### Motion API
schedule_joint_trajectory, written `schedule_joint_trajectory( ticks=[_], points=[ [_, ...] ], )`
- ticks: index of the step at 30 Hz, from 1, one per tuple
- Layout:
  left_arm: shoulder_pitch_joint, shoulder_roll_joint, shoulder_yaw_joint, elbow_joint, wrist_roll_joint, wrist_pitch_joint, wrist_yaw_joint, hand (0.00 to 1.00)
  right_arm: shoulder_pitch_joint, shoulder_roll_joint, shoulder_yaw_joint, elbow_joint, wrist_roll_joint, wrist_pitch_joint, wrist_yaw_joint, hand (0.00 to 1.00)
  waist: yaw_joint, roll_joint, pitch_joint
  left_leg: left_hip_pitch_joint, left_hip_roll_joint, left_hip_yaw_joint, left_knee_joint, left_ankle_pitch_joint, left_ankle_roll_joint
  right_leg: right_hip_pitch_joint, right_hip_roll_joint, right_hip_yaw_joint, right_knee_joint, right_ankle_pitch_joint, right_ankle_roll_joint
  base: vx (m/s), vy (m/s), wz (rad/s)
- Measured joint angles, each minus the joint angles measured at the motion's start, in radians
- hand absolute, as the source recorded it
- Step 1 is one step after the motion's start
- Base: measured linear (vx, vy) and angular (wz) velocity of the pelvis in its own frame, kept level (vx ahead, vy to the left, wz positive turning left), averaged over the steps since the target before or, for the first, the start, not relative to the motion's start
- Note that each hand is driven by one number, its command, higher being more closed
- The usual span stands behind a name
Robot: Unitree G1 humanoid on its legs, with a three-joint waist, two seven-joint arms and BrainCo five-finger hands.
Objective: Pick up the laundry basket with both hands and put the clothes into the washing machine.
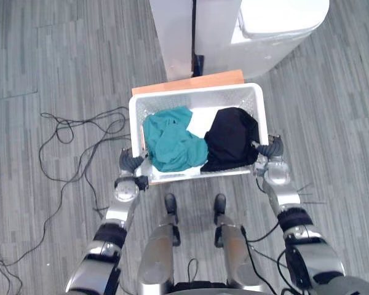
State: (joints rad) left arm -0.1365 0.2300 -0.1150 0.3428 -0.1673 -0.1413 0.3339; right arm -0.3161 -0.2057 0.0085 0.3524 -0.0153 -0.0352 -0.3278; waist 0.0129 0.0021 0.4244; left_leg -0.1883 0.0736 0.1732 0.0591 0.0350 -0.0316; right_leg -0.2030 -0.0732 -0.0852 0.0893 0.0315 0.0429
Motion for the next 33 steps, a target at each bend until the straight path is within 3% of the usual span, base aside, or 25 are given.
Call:
schedule_joint_trajectory(
  ticks=[6,9,12,16,19,20,21,22,23,24,26,27,28,29,30,31,32,33],
  points=[
    [0.275,0.003,-0.011,-0.196,-0.039,-0.019,-0.075,1.0,0.247,0.001,0.015,-0.25,-0.075,-0.001,0.045,1.0,0.001,0.0,-0.142,0.08,0.002,0.002,-0.023,-0.019,-0.007,0.097,0.006,0.0,-0.063,-0.002,0.001,0.11,0.003,0.0],
    [0.346,0.006,-0.008,-0.232,-0.059,-0.022,-0.086,1.0,0.263,-0.002,0.035,-0.283,-0.095,-0.001,0.057,1.0,0.006,0.0,-0.17,0.096,0.004,0.014,0.009,-0.042,-0.012,0.112,0.01,0.038,-0.068,-0.002,0.001,0.05,0.005,-0.35],
    [0.405,-0.005,-0.003,-0.238,-0.08,-0.022,-0.097,1.0,0.29,-0.006,0.049,-0.324,-0.138,-0.001,0.087,1.0,0.004,0.013,-0.194,0.11,0.009,-0.081,0.051,-0.09,-0.026,0.111,0.022,0.103,-0.071,0.009,0.005,0.01,-0.017,-0.65],
    [0.435,-0.016,-0.006,-0.242,-0.079,-0.016,-0.115,1.0,0.362,0.004,0.04,-0.346,-0.155,-0.001,0.088,1.0,-0.006,0.01,-0.215,0.155,0.013,0.039,0.047,-0.128,-0.032,0.083,0.037,0.246,-0.09,0.046,0.018,-0.05,0.051,-1.0],
    [0.436,-0.016,-0.004,-0.266,-0.077,-0.012,-0.115,1.0,0.367,0.004,0.034,-0.346,-0.153,-0.001,0.088,1.0,-0.035,0.006,-0.218,0.149,0.016,0.162,0.104,-0.18,-0.021,0.027,0.058,0.381,-0.091,0.088,0.03,-0.04,0.057,-1.49],
    [0.435,-0.018,-0.002,-0.273,-0.077,-0.012,-0.115,1.0,0.367,0.005,0.031,-0.343,-0.152,-0.001,0.088,1.0,-0.056,0.007,-0.217,0.143,0.027,0.207,0.145,-0.203,-0.012,0.017,0.061,0.387,-0.114,0.091,0.0,-0.05,0.05,-1.79],
    [0.431,-0.024,0.002,-0.278,-0.077,-0.012,-0.115,1.0,0.367,0.005,0.029,-0.342,-0.151,0.0,0.087,1.0,-0.06,0.008,-0.217,0.146,0.044,0.254,0.165,-0.216,-0.002,0.006,0.053,0.309,-0.113,0.076,-0.074,-0.04,0.036,-1.63],
    [0.423,-0.026,0.008,-0.279,-0.077,-0.012,-0.115,1.0,0.368,0.006,0.029,-0.342,-0.149,-0.001,0.085,1.0,-0.061,0.012,-0.217,0.151,0.067,0.297,0.176,-0.22,0.002,-0.016,0.04,0.165,-0.094,0.056,-0.199,-0.02,0.031,-1.82],
    [0.417,-0.025,0.013,-0.282,-0.077,-0.012,-0.115,1.0,0.366,0.013,0.028,-0.338,-0.142,-0.001,0.085,1.0,-0.059,0.01,-0.218,0.171,0.09,0.347,0.169,-0.221,0.003,-0.043,0.004,-0.044,-0.055,0.025,-0.308,0.0,0.01,-2.05],
    [0.418,-0.025,0.018,-0.285,-0.077,-0.011,-0.115,1.0,0.366,0.023,0.027,-0.325,-0.139,-0.001,0.085,1.0,-0.057,0.001,-0.219,0.214,0.094,0.425,0.153,-0.226,-0.006,-0.053,-0.063,-0.284,-0.003,-0.006,-0.317,0.01,0.016,-1.79],
    [0.427,-0.032,0.03,-0.29,-0.077,-0.01,-0.115,1.0,0.359,0.034,0.029,-0.295,-0.133,-0.003,0.085,1.0,-0.045,-0.002,-0.222,0.268,0.107,0.521,0.141,-0.233,-0.016,-0.03,-0.11,-0.478,0.028,-0.031,-0.307,0.02,-0.035,-1.73],
    [0.431,-0.033,0.038,-0.305,-0.081,-0.01,-0.117,1.0,0.352,0.042,0.031,-0.284,-0.131,-0.005,0.087,1.0,-0.036,-0.001,-0.226,0.296,0.116,0.568,0.121,-0.239,-0.025,-0.035,-0.128,-0.557,0.055,-0.042,-0.276,0.03,-0.103,-1.71],
    [0.43,-0.034,0.04,-0.316,-0.087,-0.01,-0.116,1.0,0.349,0.046,0.031,-0.282,-0.131,-0.005,0.087,1.0,-0.033,-0.002,-0.227,0.305,0.109,0.589,0.121,-0.252,-0.046,-0.043,-0.13,-0.568,0.066,-0.038,-0.239,0.04,-0.147,-1.74],
    [0.428,-0.04,0.041,-0.32,-0.099,-0.011,-0.116,1.0,0.348,0.047,0.029,-0.275,-0.122,-0.005,0.086,1.0,-0.03,-0.012,-0.235,0.319,0.112,0.648,0.137,-0.282,-0.066,-0.07,-0.116,-0.512,0.067,0.009,-0.151,0.09,-0.159,-1.55],
    [0.435,-0.063,0.041,-0.32,-0.099,-0.009,-0.117,1.0,0.347,0.029,0.03,-0.27,-0.121,-0.005,0.087,1.0,-0.034,0.005,-0.239,0.333,0.145,0.689,0.176,-0.316,-0.09,-0.079,-0.079,-0.473,0.069,0.013,-0.127,0.11,-0.161,-1.48],
    [0.443,-0.081,0.041,-0.32,-0.099,-0.008,-0.119,1.0,0.347,0.016,0.031,-0.262,-0.121,-0.005,0.087,1.0,-0.033,0.023,-0.243,0.336,0.179,0.708,0.206,-0.334,-0.09,-0.079,-0.056,-0.459,0.075,-0.003,-0.106,0.27,-0.185,-1.11],
    [0.464,-0.104,0.041,-0.326,-0.1,-0.008,-0.136,1.0,0.352,0.0,0.031,-0.252,-0.119,-0.005,0.086,1.0,-0.049,0.03,-0.242,0.318,0.246,0.66,0.392,-0.369,-0.043,-0.095,-0.052,-0.398,0.199,-0.044,-0.099,0.25,-0.153,-0.81],
    [0.465,-0.108,0.04,-0.319,-0.101,-0.007,-0.139,1.0,0.351,-0.009,0.033,-0.245,-0.114,-0.004,0.087,1.0,-0.049,0.033,-0.241,0.296,0.281,0.609,0.49,-0.375,0.006,-0.098,-0.037,-0.375,0.224,-0.059,-0.11,0.3,-0.179,-1.1]
  ],
)
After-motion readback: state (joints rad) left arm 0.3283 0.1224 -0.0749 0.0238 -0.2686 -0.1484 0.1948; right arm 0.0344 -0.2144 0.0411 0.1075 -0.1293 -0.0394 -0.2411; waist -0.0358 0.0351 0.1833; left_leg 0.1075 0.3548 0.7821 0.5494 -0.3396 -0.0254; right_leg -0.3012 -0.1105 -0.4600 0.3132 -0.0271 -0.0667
